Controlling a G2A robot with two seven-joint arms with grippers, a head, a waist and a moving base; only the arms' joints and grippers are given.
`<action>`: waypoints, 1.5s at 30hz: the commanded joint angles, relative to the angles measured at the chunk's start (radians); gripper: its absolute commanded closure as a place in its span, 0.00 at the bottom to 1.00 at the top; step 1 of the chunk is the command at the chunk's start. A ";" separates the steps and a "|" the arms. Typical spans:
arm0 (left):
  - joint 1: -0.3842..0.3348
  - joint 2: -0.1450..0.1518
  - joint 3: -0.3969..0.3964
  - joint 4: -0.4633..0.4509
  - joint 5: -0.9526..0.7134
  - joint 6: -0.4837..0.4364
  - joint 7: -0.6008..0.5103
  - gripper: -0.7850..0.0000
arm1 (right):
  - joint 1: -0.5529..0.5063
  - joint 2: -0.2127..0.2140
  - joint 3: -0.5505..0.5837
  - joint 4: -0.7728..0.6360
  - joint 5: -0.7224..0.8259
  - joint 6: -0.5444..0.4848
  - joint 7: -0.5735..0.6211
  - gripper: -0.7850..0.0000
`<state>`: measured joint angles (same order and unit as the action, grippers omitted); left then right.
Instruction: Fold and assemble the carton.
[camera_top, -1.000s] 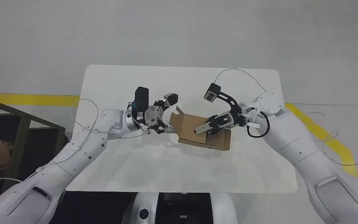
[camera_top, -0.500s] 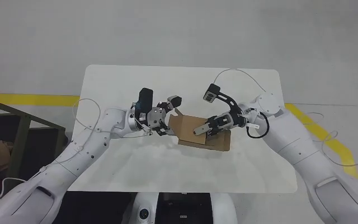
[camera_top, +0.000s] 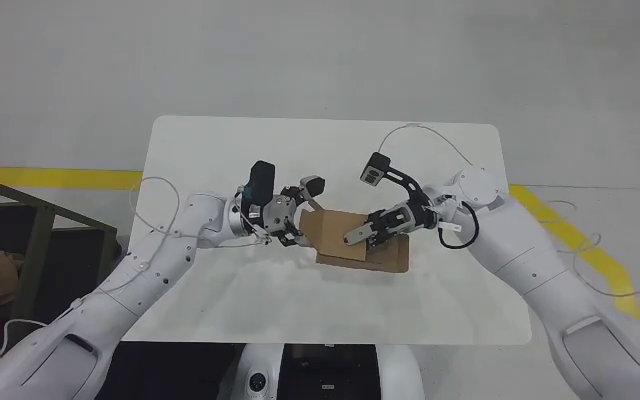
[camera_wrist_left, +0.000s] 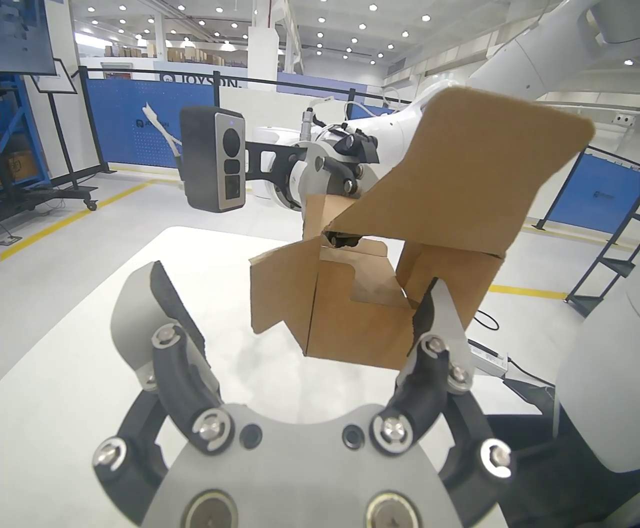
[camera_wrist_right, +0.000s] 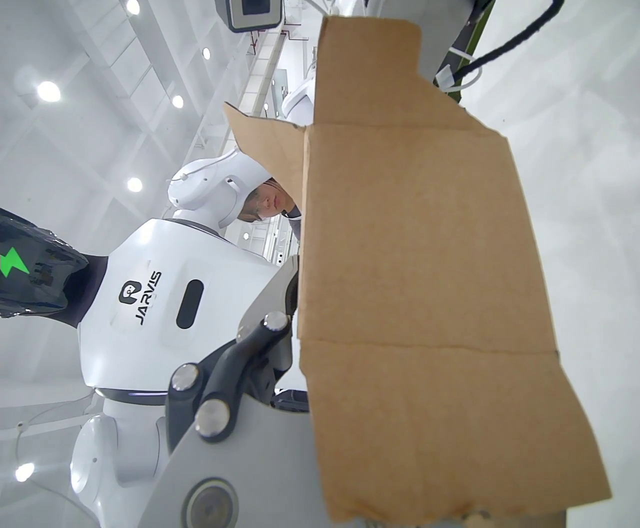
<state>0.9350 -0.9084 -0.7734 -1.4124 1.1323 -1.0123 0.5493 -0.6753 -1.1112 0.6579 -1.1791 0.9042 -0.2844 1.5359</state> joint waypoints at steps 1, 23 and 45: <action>-0.005 0.005 0.015 -0.013 0.023 0.000 0.012 0.00 | 0.001 0.000 -0.001 0.003 0.003 0.000 0.000 1.00; 0.027 0.050 -0.003 -0.049 0.139 0.000 0.141 0.00 | -0.009 -0.006 0.035 0.033 -0.012 0.000 0.000 1.00; 0.070 0.080 -0.005 -0.126 0.194 0.000 0.189 0.00 | -0.032 -0.020 0.098 0.058 -0.028 0.000 0.000 1.00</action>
<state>1.0048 -0.8287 -0.7814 -1.5336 1.3252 -1.0123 0.7321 -0.7061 -1.1304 0.7530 -1.1225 0.8769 -0.2845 1.5359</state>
